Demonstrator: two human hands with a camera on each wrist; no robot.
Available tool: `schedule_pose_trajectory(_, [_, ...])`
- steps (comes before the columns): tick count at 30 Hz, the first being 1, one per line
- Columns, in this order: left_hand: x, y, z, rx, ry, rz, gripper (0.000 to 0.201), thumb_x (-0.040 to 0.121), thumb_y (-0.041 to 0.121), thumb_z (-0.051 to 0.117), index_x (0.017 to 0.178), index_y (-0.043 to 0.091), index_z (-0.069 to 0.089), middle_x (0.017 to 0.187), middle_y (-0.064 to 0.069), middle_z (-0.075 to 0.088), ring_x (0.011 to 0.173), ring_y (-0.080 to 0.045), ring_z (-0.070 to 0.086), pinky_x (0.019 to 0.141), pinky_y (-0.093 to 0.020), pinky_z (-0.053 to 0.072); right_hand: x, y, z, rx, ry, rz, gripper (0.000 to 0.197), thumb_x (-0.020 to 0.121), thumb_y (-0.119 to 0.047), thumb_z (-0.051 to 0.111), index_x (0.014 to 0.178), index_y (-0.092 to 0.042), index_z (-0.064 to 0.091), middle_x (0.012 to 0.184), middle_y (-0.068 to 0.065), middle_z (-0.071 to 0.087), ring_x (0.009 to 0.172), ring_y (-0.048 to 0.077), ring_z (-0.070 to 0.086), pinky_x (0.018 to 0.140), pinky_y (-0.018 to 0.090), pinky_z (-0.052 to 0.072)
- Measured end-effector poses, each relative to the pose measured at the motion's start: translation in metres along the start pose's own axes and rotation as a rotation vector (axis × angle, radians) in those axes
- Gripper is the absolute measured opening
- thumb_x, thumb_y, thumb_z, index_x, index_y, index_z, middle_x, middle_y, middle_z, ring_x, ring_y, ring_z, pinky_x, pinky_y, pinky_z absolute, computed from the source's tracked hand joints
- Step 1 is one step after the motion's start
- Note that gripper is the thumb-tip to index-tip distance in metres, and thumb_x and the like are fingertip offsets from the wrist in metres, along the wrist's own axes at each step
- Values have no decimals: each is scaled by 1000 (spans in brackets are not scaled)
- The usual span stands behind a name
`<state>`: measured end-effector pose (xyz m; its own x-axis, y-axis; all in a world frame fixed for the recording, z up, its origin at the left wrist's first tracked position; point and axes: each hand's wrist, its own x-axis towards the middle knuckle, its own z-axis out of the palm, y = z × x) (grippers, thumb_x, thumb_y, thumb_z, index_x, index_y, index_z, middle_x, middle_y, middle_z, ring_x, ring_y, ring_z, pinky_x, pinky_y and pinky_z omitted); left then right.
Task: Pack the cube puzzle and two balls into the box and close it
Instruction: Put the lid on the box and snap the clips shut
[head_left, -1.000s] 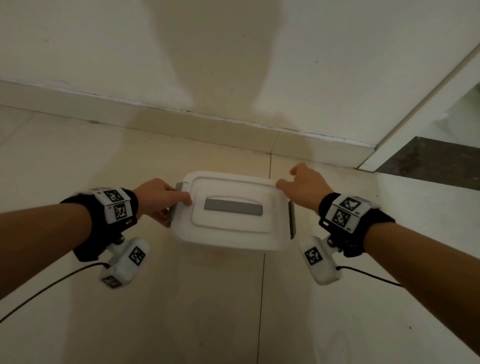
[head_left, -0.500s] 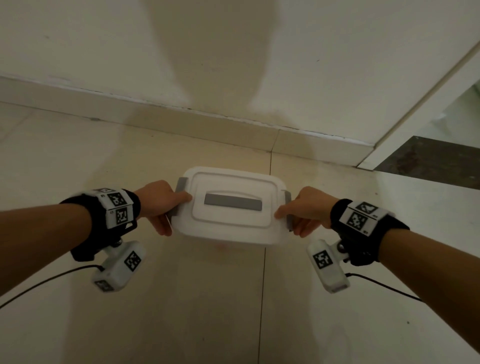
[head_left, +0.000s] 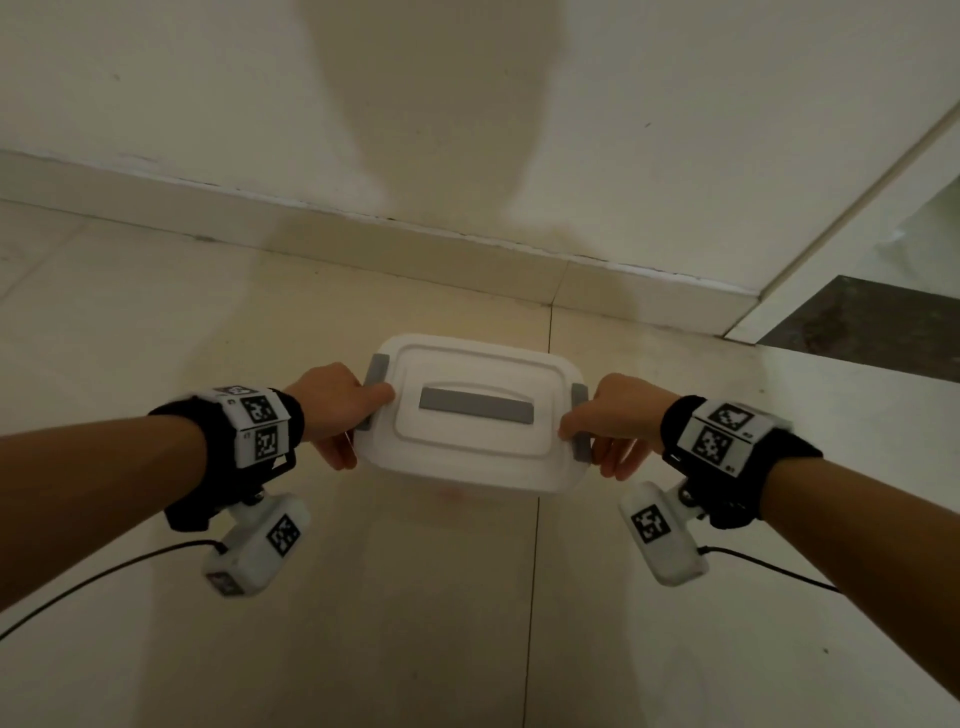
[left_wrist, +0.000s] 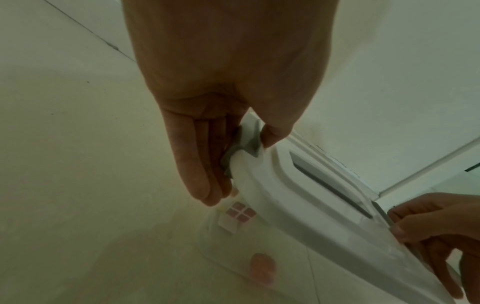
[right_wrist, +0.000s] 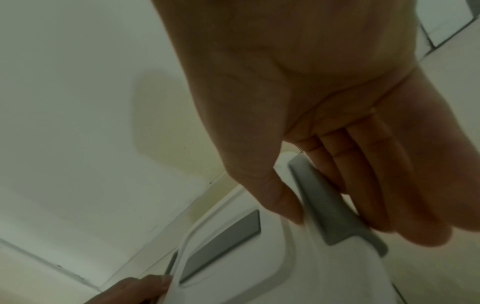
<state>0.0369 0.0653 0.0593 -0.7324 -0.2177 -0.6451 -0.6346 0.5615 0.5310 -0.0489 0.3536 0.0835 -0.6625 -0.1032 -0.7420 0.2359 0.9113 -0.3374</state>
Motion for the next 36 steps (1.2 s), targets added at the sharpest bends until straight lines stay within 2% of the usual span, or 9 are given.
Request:
schedule_pose_trajectory(6, [-3,7,5,-110,-13,-42,47,98,46,46,117,4,54,105,-17,63,75,-31,63,70,-46,60,6,9,8,168,-46,-32,41,87,-32,68,114,-2,64,99,13,73,79,28,72,74,39,62])
schedule_pose_trajectory(10, [5,20,-2,-287,40,-13,41,100,36,43,122,3,56,105,-16,63,79,-31,62,76,-47,59,10,8,2,360,61,-61,39,89,-26,64,115,4,61,99,14,70,69,25,69,70,37,62])
schedule_pose_trajectory(16, [26,52,-21,-541,118,58,34,99,20,54,125,-1,58,101,-15,62,84,-29,61,84,-50,57,27,-6,-26,529,296,-172,22,91,-29,61,85,-8,62,86,8,67,72,22,65,80,45,60])
schedule_pose_trajectory(20, [43,72,-26,-646,148,108,36,98,10,55,133,0,55,121,-18,62,101,-34,62,81,-44,55,46,-17,-36,631,397,-234,37,88,-29,64,117,-6,60,111,10,65,99,28,65,79,44,61])
schedule_pose_trajectory(22, [54,82,-27,-706,138,155,38,96,-3,51,134,-2,54,124,-17,61,104,-34,61,78,-38,54,58,-21,-41,667,443,-259,43,88,-27,63,125,-6,57,117,12,65,103,31,65,77,43,61])
schedule_pose_trajectory(25, [68,96,-32,-775,119,223,42,92,-14,47,132,-5,56,122,-16,63,97,-27,64,82,-34,51,75,-28,-49,715,494,-280,43,90,-26,61,128,-7,56,117,12,64,103,32,64,75,43,60])
schedule_pose_trajectory(28, [85,104,-37,-818,128,271,40,94,-12,48,132,-6,55,122,-17,64,93,-20,65,85,-33,51,93,-31,-55,735,543,-287,44,89,-32,60,127,-11,58,115,9,67,99,29,66,79,47,61])
schedule_pose_trajectory(31, [100,99,-33,-840,154,238,41,92,-10,54,134,-7,52,117,-18,64,89,-21,66,72,-28,61,109,-29,-54,747,568,-294,48,86,-29,61,131,-13,57,118,7,67,100,27,66,85,51,59])
schedule_pose_trajectory(36, [113,86,-18,-820,179,208,48,88,-13,60,135,-7,52,110,-18,67,89,-23,66,60,-19,60,122,-19,-41,715,547,-313,50,92,-26,61,140,-13,51,125,5,64,109,27,63,92,51,55])
